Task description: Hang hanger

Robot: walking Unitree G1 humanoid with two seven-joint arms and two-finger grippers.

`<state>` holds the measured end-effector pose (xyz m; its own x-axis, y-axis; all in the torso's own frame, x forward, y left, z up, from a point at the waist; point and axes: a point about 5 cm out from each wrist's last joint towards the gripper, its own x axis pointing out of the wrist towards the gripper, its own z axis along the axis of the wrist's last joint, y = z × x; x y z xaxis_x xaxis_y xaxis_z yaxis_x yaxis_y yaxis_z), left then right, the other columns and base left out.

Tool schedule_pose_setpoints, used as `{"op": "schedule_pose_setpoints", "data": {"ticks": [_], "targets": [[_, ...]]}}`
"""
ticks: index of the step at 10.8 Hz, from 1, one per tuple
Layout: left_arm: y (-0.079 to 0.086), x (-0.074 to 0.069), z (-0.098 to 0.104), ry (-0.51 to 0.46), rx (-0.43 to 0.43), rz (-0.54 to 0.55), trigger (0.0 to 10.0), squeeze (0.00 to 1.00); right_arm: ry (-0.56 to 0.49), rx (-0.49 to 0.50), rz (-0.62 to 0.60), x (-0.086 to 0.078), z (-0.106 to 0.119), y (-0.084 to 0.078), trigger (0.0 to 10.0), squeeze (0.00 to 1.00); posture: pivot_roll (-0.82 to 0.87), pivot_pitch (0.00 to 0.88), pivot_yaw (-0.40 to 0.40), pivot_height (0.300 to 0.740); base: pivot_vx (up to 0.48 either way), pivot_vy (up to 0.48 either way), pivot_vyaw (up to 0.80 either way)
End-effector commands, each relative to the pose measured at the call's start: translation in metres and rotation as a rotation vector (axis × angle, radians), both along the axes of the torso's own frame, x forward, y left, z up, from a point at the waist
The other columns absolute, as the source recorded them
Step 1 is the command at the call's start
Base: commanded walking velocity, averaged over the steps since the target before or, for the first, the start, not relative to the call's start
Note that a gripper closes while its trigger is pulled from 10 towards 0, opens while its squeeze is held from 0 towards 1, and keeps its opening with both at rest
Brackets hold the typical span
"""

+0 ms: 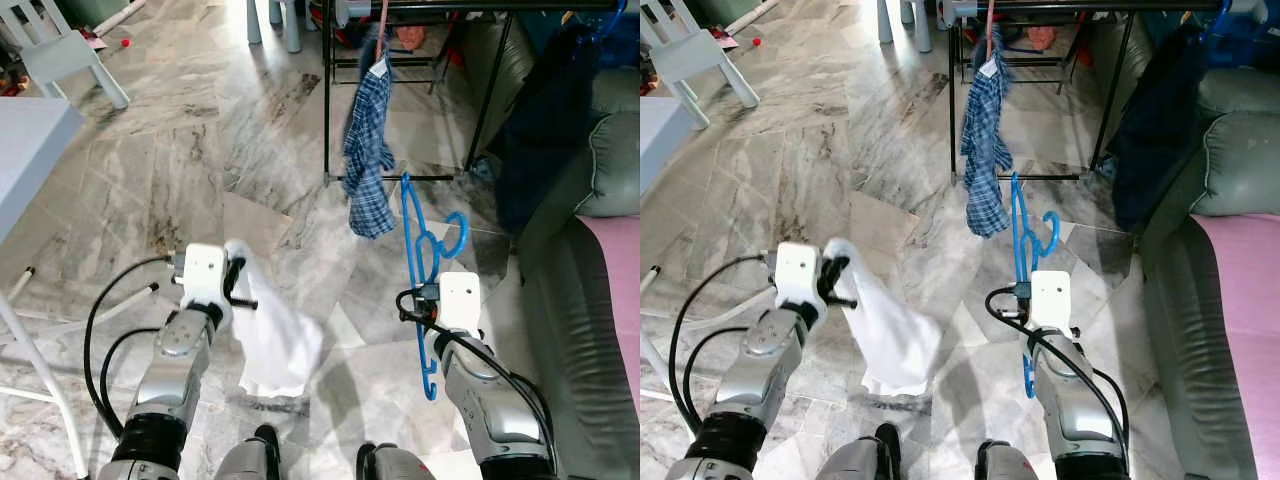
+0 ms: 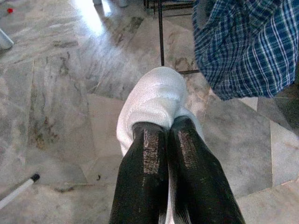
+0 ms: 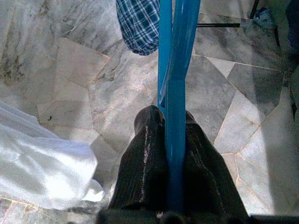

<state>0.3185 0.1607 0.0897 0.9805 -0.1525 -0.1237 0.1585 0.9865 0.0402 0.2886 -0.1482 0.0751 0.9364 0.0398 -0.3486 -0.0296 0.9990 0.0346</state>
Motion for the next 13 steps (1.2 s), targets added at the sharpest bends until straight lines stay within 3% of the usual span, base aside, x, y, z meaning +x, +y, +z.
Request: {"op": "schedule_pose_setpoints", "data": {"ticks": [1, 3, 5, 8, 10, 13], "targets": [[0.001, 0.001, 0.009, -0.05, -0.006, 0.001, 10.0, 0.0, -0.018, 0.015, 0.016, 0.0, 0.003, 0.003, 10.0, 0.0, -0.11, 0.282, 0.049, 0.74, 0.0, 0.0, 0.0], [0.002, 0.001, 0.01, -0.068, -0.007, 0.008, 10.0, 0.0, -0.111, 0.094, 0.048, 0.0, 0.008, 0.011, 10.0, 0.0, -0.11, 0.26, 0.045, 0.74, 0.0, 0.0, 0.0], [-0.004, 0.007, 0.013, -0.084, -0.021, 0.016, 10.0, 0.0, -0.082, 0.125, 0.063, 0.006, 0.009, 0.005, 10.0, 0.0, -0.1, 0.175, 0.038, 0.74, 0.0, 0.0, 0.0], [-0.024, 0.012, 0.015, -0.118, -0.011, -0.019, 10.0, 0.0, -0.11, -0.004, 0.026, 0.024, 0.017, -0.013, 10.0, 0.0, -0.13, 0.07, 0.031, 0.74, 0.0, 0.0, 0.0], [-0.019, 0.011, 0.015, -0.162, -0.003, 0.046, 10.0, 0.0, -0.199, 0.014, 0.004, 0.018, 0.028, -0.024, 10.0, 0.0, -0.16, 0.021, 0.037, 0.74, 0.0, 0.0, 0.0], [-0.033, 0.016, 0.024, -0.206, -0.017, -0.051, 10.0, 0.0, -0.196, -0.003, 0.043, 0.002, 0.015, -0.025, 10.0, 0.0, -0.15, 0.0, 0.043, 0.74, 0.0, 0.0, 0.0]]}}
